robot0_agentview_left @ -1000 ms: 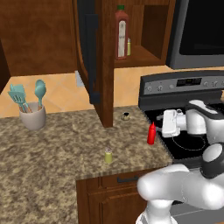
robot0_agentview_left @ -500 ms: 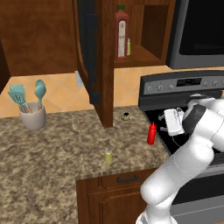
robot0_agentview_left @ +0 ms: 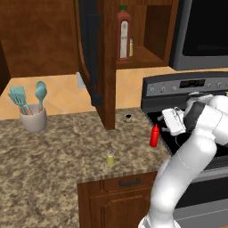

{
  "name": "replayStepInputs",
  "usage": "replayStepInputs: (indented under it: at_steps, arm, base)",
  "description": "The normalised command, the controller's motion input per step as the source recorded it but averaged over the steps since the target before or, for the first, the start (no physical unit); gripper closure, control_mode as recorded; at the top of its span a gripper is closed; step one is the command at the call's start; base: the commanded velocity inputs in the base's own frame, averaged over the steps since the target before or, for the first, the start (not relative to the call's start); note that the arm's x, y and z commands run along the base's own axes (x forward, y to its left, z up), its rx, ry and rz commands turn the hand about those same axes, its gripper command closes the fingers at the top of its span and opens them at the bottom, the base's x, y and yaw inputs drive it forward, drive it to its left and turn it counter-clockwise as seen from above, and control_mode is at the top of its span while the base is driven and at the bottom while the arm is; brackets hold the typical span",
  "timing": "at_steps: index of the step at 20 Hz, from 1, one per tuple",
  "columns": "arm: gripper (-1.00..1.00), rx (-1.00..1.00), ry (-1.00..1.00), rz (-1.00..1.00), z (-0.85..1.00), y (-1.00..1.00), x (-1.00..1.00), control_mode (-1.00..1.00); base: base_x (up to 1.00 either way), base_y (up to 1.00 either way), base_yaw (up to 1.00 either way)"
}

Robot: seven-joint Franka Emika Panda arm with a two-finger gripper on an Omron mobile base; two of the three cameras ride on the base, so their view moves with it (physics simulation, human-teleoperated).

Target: Put the shaker and condiment bottle from the counter next to their counterparts in the cabinet.

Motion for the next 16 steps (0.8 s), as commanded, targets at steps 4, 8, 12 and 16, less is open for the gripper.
replayStepInputs:
  at_steps: [4,8,12,16]
  arm:
    - [-1.00,0.00,0.00,0.00,-0.05,0.00,-0.08,-1.00]
    - [-1.00,0.03,0.00,0.02,-0.17,0.07,-0.08,-1.00]
    - [-1.00,0.03,0.02,0.02,-0.18,0.23,-0.01,-1.00]
    - [-1.00,0.01,0.02,0.02,-0.11,0.22,0.00,-1.00]
  base:
    - [0.00,0.00,0.00]
    - [0.00,0.00,0.00]
    - [0.00,0.00,0.00]
    - [0.00,0.00,0.00]
